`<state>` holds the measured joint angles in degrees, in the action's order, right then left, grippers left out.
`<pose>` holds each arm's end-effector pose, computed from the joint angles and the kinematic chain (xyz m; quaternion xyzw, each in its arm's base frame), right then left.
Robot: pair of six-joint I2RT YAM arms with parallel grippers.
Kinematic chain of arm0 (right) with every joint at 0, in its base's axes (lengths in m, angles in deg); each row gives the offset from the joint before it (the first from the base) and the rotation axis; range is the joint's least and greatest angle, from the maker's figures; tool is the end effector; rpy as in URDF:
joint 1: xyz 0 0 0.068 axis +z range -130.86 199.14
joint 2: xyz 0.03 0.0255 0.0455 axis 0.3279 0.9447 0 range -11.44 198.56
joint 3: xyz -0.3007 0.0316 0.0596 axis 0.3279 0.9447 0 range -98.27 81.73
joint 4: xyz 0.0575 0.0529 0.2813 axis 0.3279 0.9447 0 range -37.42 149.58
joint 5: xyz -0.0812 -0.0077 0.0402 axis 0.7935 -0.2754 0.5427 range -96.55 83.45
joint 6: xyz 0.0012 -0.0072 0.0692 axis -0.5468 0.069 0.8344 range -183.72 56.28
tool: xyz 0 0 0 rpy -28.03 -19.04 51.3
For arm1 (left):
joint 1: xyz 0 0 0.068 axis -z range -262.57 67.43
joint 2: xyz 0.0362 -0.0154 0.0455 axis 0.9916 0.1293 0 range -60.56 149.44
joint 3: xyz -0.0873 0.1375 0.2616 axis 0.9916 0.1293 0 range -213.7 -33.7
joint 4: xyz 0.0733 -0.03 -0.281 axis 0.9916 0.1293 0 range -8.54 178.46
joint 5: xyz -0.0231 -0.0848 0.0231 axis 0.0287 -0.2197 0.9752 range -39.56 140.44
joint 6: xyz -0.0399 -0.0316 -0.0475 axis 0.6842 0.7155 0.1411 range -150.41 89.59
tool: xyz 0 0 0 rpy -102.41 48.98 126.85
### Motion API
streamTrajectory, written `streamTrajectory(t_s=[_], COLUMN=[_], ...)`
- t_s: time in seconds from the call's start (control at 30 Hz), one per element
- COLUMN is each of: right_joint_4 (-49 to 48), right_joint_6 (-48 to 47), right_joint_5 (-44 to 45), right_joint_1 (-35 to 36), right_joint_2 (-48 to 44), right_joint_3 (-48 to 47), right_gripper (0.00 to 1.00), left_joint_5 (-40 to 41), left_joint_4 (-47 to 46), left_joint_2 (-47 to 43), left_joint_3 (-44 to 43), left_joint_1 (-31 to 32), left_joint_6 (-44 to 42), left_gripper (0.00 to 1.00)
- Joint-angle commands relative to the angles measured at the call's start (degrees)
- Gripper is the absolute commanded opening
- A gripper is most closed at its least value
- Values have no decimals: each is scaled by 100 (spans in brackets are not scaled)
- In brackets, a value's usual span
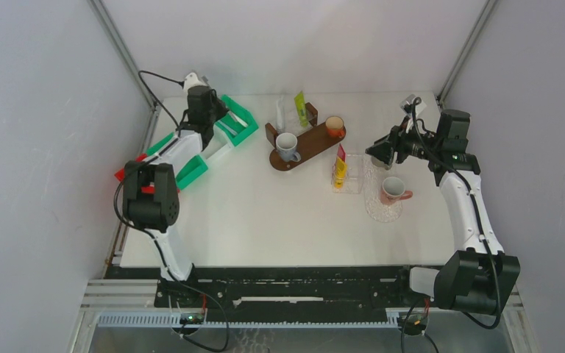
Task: Prepare toiletry sets of a toothbrush and toothpaste on the tray
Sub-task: Pick up the toothbrush from the storage box, then place the toothbrush in the cup.
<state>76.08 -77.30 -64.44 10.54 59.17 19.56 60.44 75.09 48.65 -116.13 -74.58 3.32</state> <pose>0.2956 0.0039 0.3605 -0.2679 0.7542 0.3336 0.4981 0.5113 -0.0618 0.2805 -0.2307 0.7865 -0.1356 0.5567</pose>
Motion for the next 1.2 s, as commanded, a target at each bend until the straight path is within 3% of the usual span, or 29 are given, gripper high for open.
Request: streamTrajectory(t_s=[0.0,0.2,0.37,0.63,0.83,1.17], right_joint_4=[-157,-102,-126,94,348,766], right_joint_6=[-32,-134,-247,-681,-1138,-1793], right_joint_5=[-308,-703,-1214,-1938,-2511,-2945], right_joint_1=[-21,-24,20,167,284,323], right_joint_2=[-149,-213,-304,-416,-501,-609], right_joint_3=[3,8,79,82,106,106], right_gripper=[56,56,56,58,62,73], left_joint_5=[-532,-1193,-2044,-3579,-4621,-5922], left_joint_4=[-1440,-2630,-4240,-6056,-6469,-6119], left_joint_2=[-728,-1440,-1963,-2251,-2162,-1835], left_joint_3=[575,1504,2463,3192,3107,2841], left_joint_1=[64,191,341,829,1499,2741], left_joint_6=[-471,-685,-638,-194,-23,-138], left_gripper=[0,0,0,0,0,0])
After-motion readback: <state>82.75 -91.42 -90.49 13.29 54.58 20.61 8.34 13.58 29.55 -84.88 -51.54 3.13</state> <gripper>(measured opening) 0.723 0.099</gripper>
